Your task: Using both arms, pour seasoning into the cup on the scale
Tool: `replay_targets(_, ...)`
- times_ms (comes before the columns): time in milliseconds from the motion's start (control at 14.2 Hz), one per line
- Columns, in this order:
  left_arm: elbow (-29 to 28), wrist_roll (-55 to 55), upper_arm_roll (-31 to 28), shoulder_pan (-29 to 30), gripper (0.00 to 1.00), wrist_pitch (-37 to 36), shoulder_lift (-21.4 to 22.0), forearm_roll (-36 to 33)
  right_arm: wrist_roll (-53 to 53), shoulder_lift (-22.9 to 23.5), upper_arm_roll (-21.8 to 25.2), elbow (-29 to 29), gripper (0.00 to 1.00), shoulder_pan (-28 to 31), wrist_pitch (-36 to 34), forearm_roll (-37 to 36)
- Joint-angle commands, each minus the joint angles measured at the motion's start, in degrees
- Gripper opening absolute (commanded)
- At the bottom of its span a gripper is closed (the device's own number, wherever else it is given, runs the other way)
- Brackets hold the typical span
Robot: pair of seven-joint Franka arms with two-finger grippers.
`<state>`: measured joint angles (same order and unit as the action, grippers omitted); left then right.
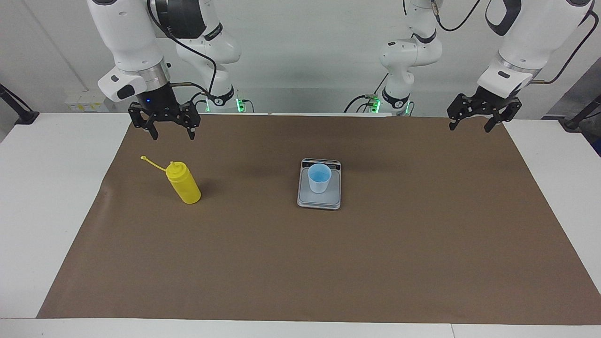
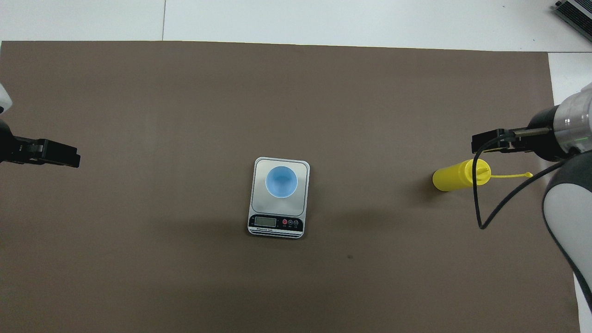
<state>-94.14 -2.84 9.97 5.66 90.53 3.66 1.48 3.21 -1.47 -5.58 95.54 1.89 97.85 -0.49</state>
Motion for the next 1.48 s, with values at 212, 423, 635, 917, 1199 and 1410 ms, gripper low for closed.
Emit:
replay_targets(212,-0.5,-0.5,0.3,0.8,1.00,0.3,0.2,0.0,6.1,1.6,-0.4,-2.5,1.00,0.3,-0.5,2.2)
replay_targets(423,-0.5,-0.6,0.4,0.8,1.00,0.3,0.2,0.0,6.8,1.8,-0.3,-1.8,1.00,0.8,-0.5,2.2)
replay_targets(635,-0.5,-0.5,0.3,0.8,1.00,0.3,0.2,0.0,6.2,0.9,-0.1,-0.5,1.00,1.2,-1.3,2.2)
replay_targets(917,-0.5,-0.5,0.3,0.8,1.00,0.3,0.2,0.0,6.1,0.4,-0.1,0.3,1.00,1.0,-2.6,2.2)
replay_targets(1199,-0.6,-0.6,0.3,0.7,1.00,0.3,0.2,0.0,6.1,-0.3,-0.1,1.5,1.00,1.2,-3.0,2.1)
replay_targets(1410,-0.6,-0.6,0.3,0.7,1.00,0.3,0.2,0.0,5.9,-0.2,-0.1,1.2,1.00,1.2,-3.0,2.0)
